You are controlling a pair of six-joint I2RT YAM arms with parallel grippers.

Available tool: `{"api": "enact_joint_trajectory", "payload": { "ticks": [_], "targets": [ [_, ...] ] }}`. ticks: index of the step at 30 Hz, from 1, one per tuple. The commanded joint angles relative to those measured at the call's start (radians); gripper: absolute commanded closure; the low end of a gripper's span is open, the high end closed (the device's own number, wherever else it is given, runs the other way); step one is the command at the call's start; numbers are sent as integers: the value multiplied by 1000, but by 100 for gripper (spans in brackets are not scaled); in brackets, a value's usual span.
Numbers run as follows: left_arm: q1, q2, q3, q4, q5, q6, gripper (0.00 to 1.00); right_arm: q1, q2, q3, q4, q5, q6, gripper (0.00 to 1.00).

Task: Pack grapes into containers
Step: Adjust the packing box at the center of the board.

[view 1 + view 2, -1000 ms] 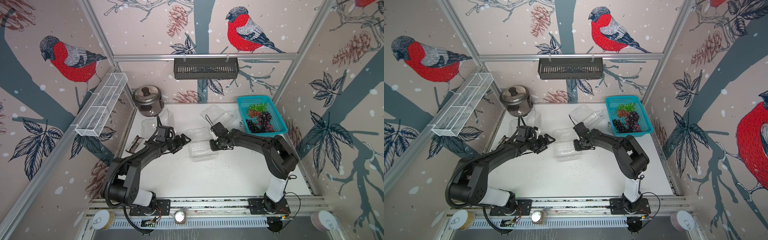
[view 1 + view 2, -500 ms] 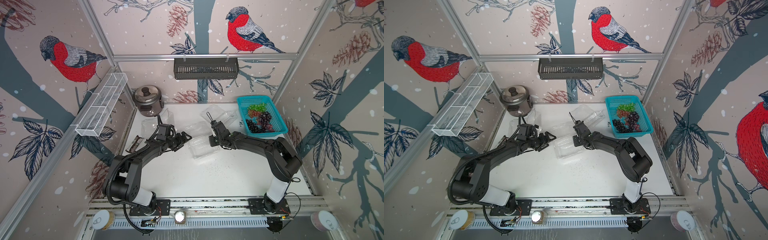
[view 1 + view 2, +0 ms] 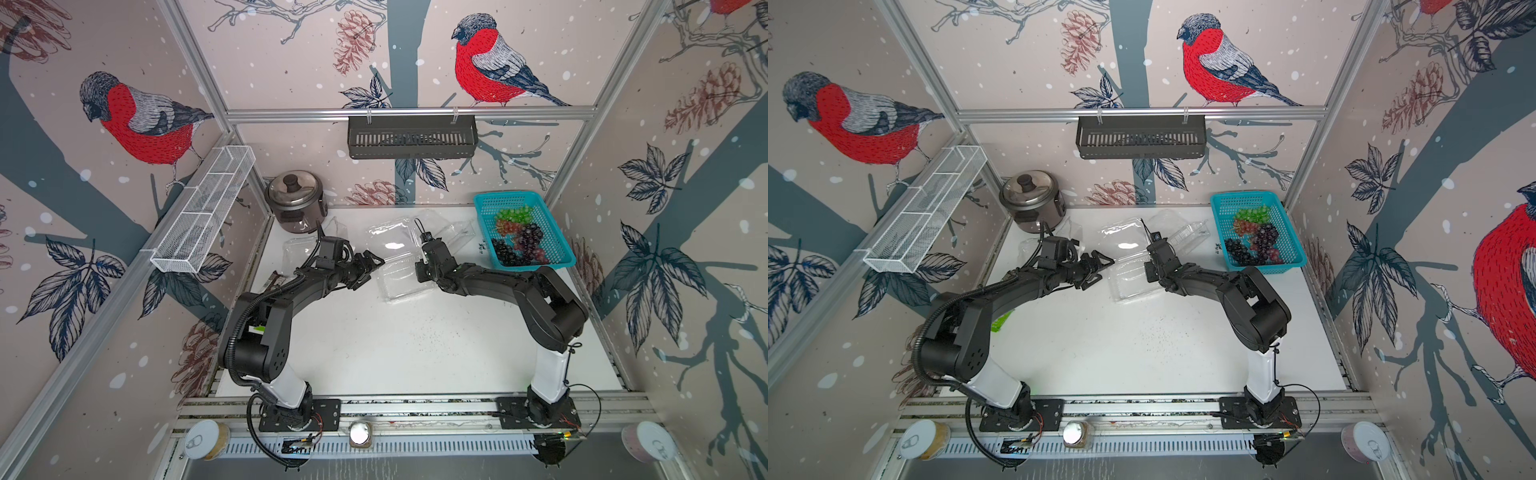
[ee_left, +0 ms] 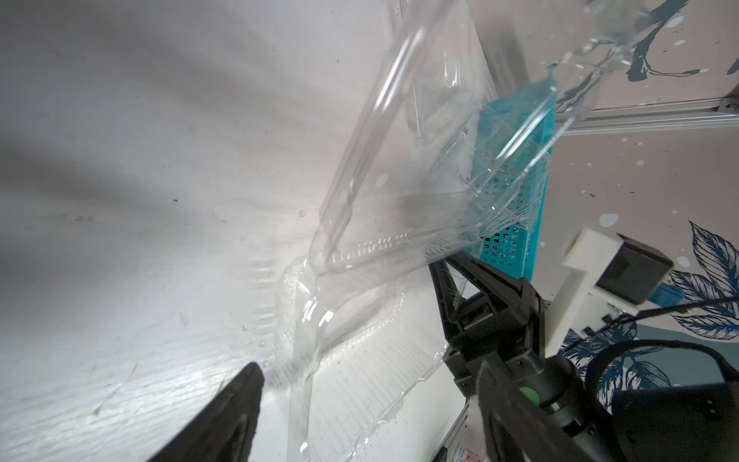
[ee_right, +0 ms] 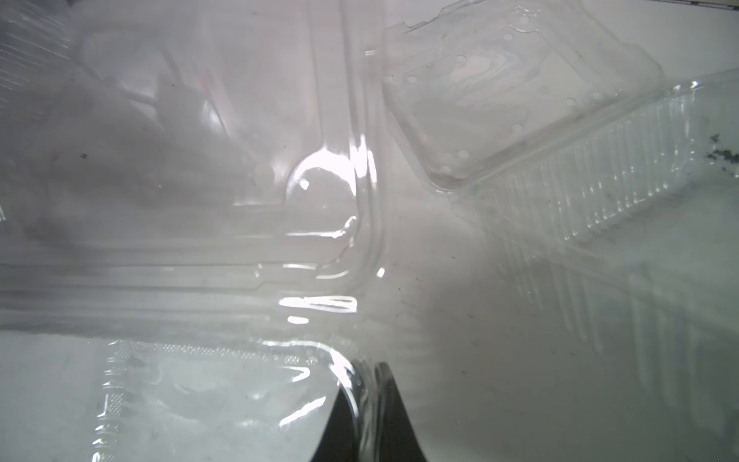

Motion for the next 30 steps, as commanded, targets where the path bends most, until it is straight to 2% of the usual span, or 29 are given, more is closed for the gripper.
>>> {"api": "enact_joint_trajectory", "payload": {
  "ticks": [1,6,9,12,16,19,23,25,30],
  "targets": [
    [-2,6,5,19,21,2,19,-12,34,32,32,5,6,89],
    [-3,3,-41,7,-1,21,25,-20,89,88,28,-6,17,84],
    [-7,19,-40,-9,-20,45,41,-19,114,114,16,3,6,84],
    [-20,48,-6,-50,-59,73,45,-18,118,118,10,2,-1,83],
    [-39,82,35,-66,-105,92,57,-15,109,112,-1,15,-3,81],
    [-49,127,68,-80,-117,106,70,-17,100,103,0,18,-5,79],
    [-49,150,65,-70,-127,106,85,-17,87,96,-2,15,-10,73],
    [-50,149,57,-69,-137,106,85,-19,77,94,-5,14,-10,71],
    [-54,132,48,-70,-156,109,87,-24,49,100,-23,12,-10,59]
  ]
}}
